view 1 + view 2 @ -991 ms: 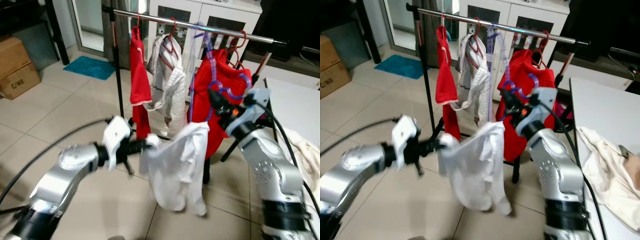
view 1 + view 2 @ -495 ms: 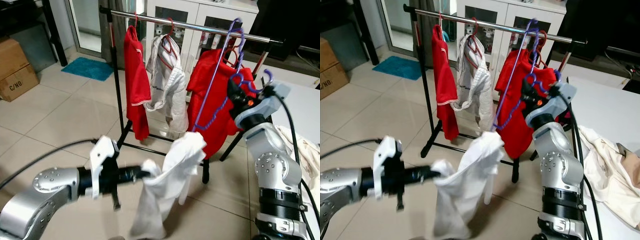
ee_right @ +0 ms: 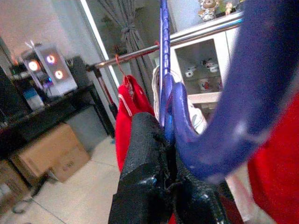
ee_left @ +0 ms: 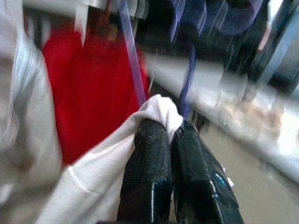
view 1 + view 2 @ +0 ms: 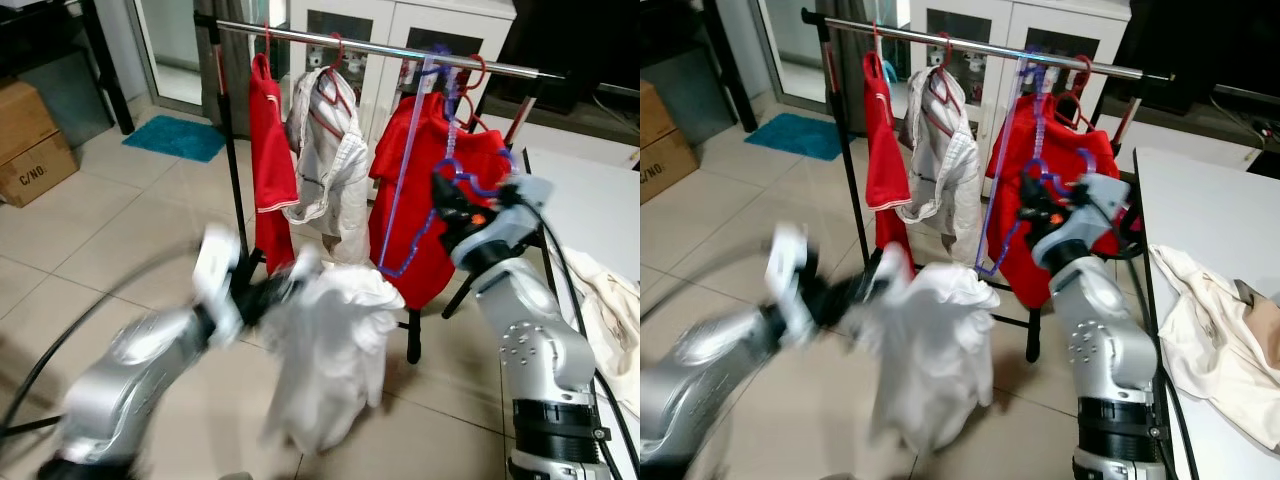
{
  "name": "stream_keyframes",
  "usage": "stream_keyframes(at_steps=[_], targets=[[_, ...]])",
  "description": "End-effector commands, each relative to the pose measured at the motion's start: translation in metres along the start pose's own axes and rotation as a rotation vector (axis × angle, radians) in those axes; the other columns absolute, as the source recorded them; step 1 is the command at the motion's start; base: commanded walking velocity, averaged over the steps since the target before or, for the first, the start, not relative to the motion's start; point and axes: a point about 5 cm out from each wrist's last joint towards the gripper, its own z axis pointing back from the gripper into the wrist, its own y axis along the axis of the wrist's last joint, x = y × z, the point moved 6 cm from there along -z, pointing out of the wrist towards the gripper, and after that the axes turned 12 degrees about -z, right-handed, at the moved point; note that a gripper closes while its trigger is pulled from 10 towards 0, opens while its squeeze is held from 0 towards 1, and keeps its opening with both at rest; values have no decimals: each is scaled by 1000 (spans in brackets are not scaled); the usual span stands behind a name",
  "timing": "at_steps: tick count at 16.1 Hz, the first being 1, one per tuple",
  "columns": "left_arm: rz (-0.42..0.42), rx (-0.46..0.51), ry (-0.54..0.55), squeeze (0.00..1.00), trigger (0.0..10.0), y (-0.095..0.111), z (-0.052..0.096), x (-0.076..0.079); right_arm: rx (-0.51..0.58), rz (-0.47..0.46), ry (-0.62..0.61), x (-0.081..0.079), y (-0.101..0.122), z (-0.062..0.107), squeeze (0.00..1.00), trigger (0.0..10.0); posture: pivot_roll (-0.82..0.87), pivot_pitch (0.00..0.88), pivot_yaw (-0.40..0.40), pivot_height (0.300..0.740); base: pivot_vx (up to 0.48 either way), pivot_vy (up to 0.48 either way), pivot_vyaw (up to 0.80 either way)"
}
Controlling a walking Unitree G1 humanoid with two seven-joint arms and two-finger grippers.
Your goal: Hang hanger
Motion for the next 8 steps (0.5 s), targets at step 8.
stream_keyframes(at_steps=[8], targets=[[169,199,-578,0,0,75,-14,99,46,-47,-83,2,-13,-61,0,10000,65,0,-48,740,0,0,0]])
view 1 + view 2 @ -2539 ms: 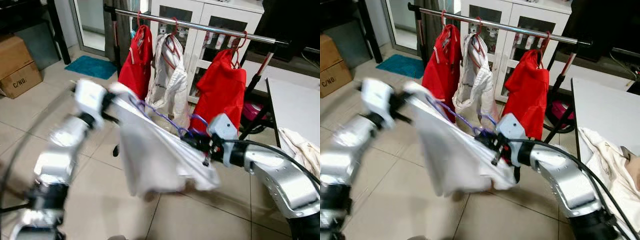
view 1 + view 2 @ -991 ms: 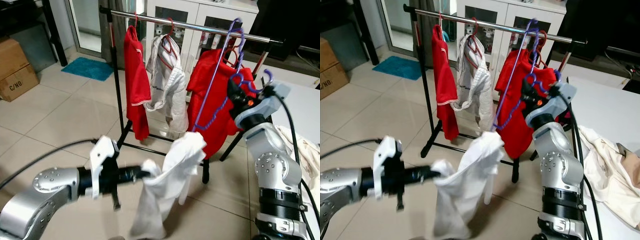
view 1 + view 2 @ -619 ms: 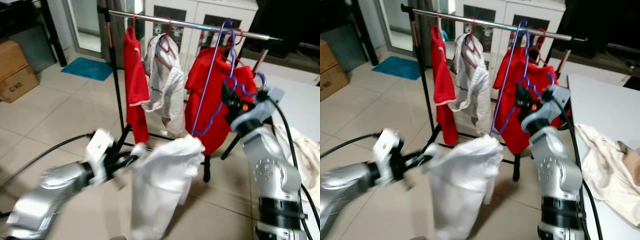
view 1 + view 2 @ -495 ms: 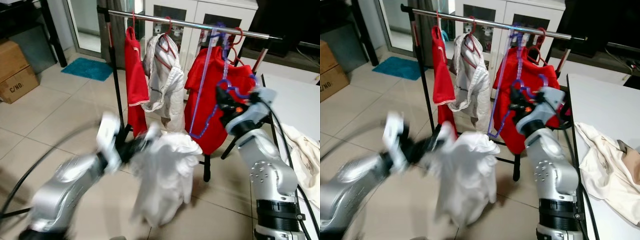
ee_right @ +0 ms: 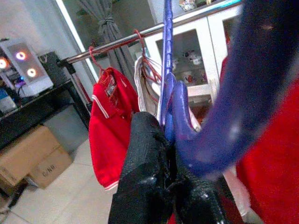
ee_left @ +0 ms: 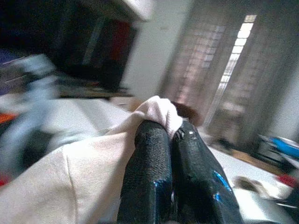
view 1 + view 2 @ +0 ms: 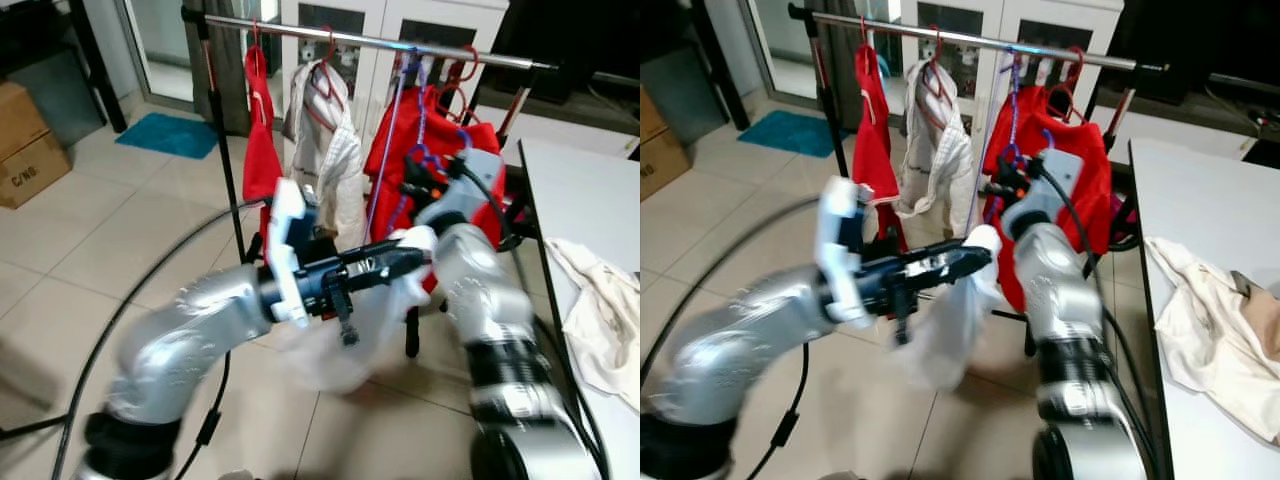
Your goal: Hang hanger
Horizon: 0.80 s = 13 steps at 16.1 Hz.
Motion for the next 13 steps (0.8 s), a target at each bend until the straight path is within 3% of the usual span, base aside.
stream_keyframes(at_steps=[1,2,4,6,8,9,10,11,13], targets=[[17,-30,-27,0,0,-2,7,7,68,-72,11,-2,15,-5,0,10000,68,0,-49,740,0,0,0],[22,-72,-5,0,0,-9,13,7,101,-128,21,-4,23,-8,0,10000,79,0,-49,740,0,0,0],[20,-264,120,0,0,-42,44,-5,192,-264,72,-12,50,-14,0,10000,84,0,-47,740,0,0,0],[27,-386,237,0,0,-58,74,-15,257,-246,73,-6,66,-11,0,10000,87,0,-49,740,0,0,0],[23,-442,325,0,0,-63,92,-24,211,-180,82,-3,59,-10,0,10000,65,0,-26,740,0,0,0],[-3,-523,511,0,4000,-79,119,-47,151,-90,64,4,44,-3,0,10000,38,0,-2,740,0,0,0],[-65,-585,664,0,10000,-89,140,-65,96,-23,61,8,31,7,0,10000,28,0,4,740,0,0,0],[-126,-606,786,0,10000,-92,156,-80,39,62,59,11,18,21,0,10000,9,0,13,740,0,0,0],[-185,-555,956,0,10000,-83,172,-95,-26,169,59,12,2,53,0,10000,-18,0,26,740,0,0,-800]])
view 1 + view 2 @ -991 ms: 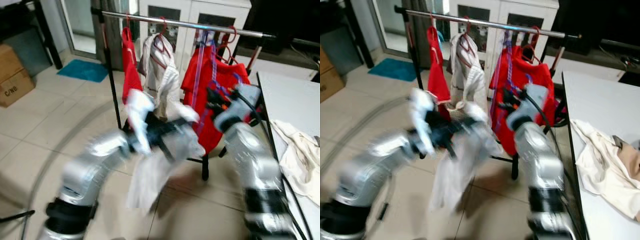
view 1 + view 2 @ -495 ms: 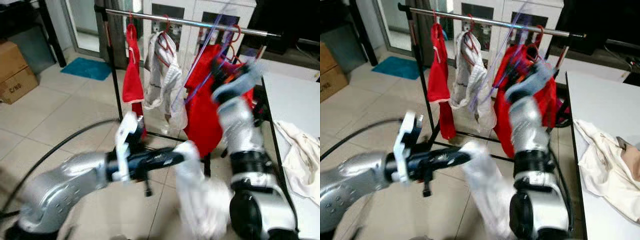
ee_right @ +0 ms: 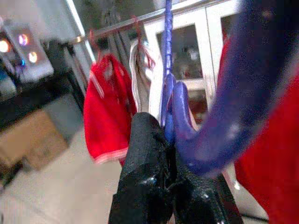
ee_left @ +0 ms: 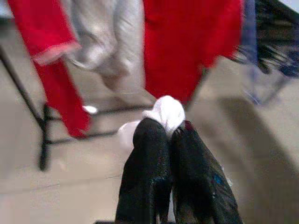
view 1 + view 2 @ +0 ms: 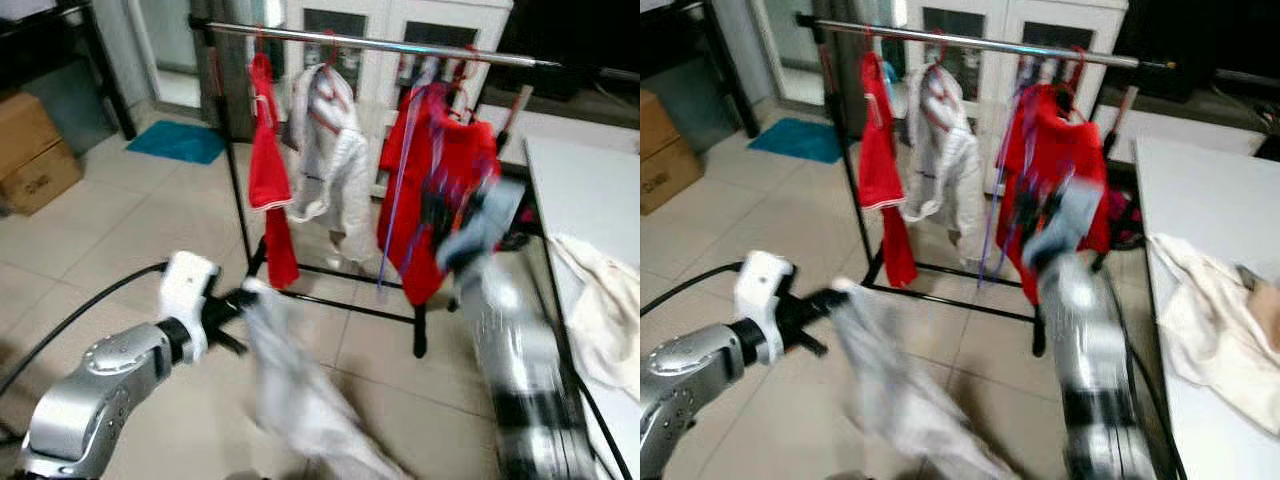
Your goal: Hang hanger
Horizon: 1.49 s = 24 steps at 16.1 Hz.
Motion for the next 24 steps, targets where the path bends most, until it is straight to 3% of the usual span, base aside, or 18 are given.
stream_keyframes(at_steps=[1,2,3,4,6,7,8,10,11,13,15,18,19,24], targets=[[-38,55,68,0,10000,14,1,-10,43,40,32,-11,18,4,0,10000,-21,0,27,740,0,0,-800],[-38,55,68,0,10000,14,1,-10,43,40,32,-11,18,4,0,10000,-21,0,27,740,0,0,-800],[-51,-6,110,0,10000,-1,5,-3,18,75,78,-25,13,33,0,10000,6,0,-4,740,0,0,-800],[-55,-20,130,0,10000,-5,8,-1,6,84,88,-27,10,40,0,10000,35,0,-38,740,0,0,-800],[-56,-23,188,0,10000,-8,14,2,-13,70,85,-28,8,45,0,10000,82,0,-89,740,0,0,-800],[-98,33,287,125,10000,0,23,-5,-36,73,71,-28,8,46,0,10000,85,0,-100,740,0,0,-800],[-79,46,313,157,10000,1,25,-7,-36,83,58,-27,8,48,0,10000,87,0,-94,740,0,0,-800],[-57,92,353,110,10000,13,26,-12,-33,93,35,-26,10,53,0,10000,76,0,-78,740,0,0,-800],[-36,138,303,0,10000,27,23,-9,-20,69,5,-22,13,59,0,10000,75,0,-71,740,0,0,-800],[-39,156,259,0,10000,34,20,-5,-9,35,-14,-20,14,61,0,10000,65,0,-44,740,0,0,-800],[-69,152,223,0,10000,33,15,-3,18,69,-76,-14,19,64,0,10000,39,0,-15,740,0,0,-800],[-57,171,192,0,10000,40,1,-5,-15,61,-55,-21,19,66,0,10000,-35,0,40,740,0,0,-800],[-63,175,165,0,10000,43,-5,-2,-33,72,-55,-21,18,69,0,10000,-43,0,42,740,0,0,-800],[-66,155,170,0,10000,39,-8,-2,-27,1,-140,-7,20,66,0,10000,-17,0,2,740,0,278,-800]])
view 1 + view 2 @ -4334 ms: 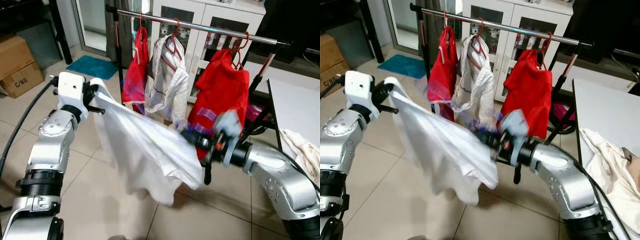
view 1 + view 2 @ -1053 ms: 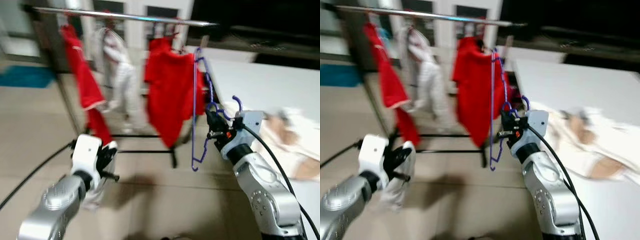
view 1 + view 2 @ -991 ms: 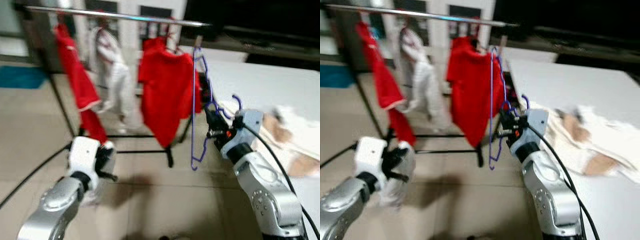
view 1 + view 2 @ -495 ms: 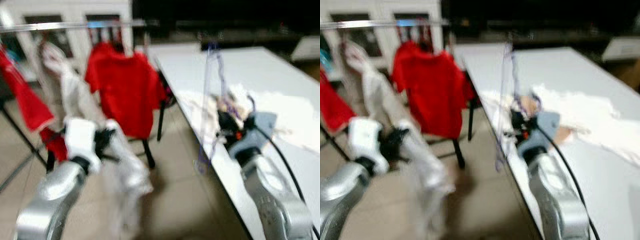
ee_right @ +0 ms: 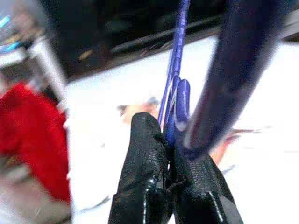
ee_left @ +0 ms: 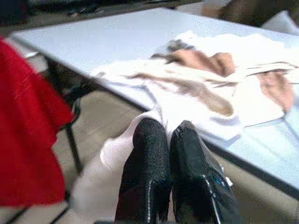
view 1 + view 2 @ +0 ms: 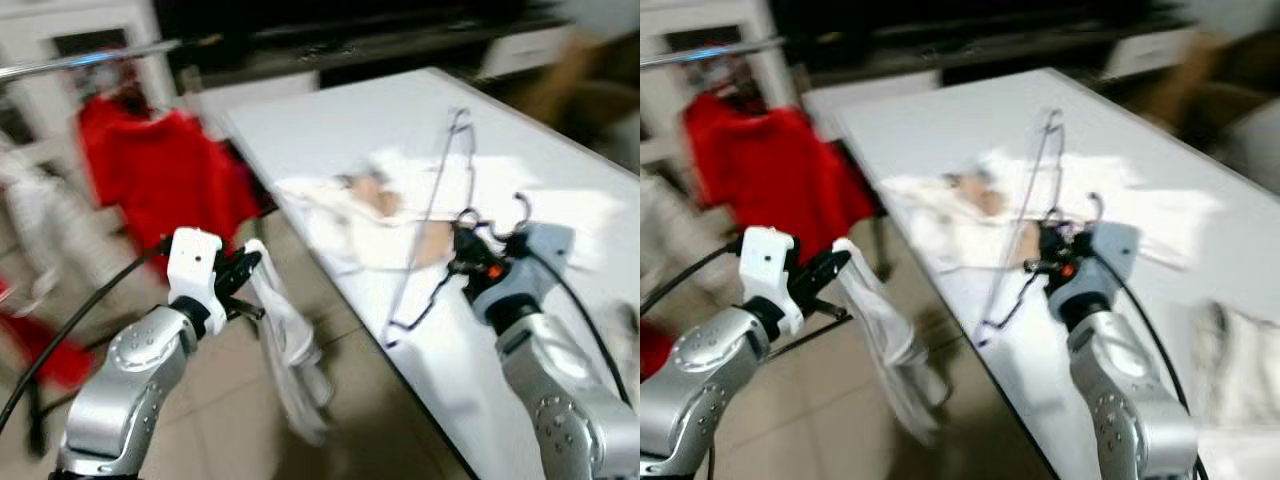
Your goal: Hang hanger
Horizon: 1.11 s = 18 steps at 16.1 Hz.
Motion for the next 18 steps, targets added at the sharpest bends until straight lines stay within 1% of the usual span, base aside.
stream_keyframes(at_steps=[1,3,5,9,13,14,15,16,17,18], targets=[[-27,4,18,0,10000,3,2,-8,-34,-19,-2,-2,-7,-1,0,10000,-19,0,1,740,0,401,-800],[-43,3,-7,0,10000,2,0,-5,-38,-22,-6,-1,-6,0,0,10000,-24,0,6,740,0,388,-800],[-43,0,-17,0,10000,2,0,-2,-39,-27,-13,-1,-6,1,0,10000,-30,0,10,740,0,384,-800],[-45,-1,-33,0,10000,1,-5,1,-39,-32,-40,4,-8,6,0,10000,-49,0,27,740,0,387,-800],[-43,2,-56,0,10000,1,-8,7,-32,-14,-66,8,-6,11,0,10000,-56,0,33,740,0,384,-800],[-68,7,-62,0,10000,2,-9,8,-27,1,-76,10,-4,12,0,10000,-56,0,33,740,0,0,-800],[-66,18,-77,0,10000,4,-9,11,-23,29,-88,13,-2,13,0,10000,-61,0,33,740,0,0,-800],[-58,19,-76,0,10000,4,-10,11,-18,75,-94,15,1,14,0,10000,-61,0,33,740,0,-480,-800],[-60,20,-78,0,10000,4,-11,12,-14,141,-104,19,5,15,0,10000,-63,0,35,740,0,-480,-800],[-59,22,-81,0,10000,4,-12,13,-13,167,-109,22,7,15,0,10000,-65,0,36,740,0,-480,-800]])
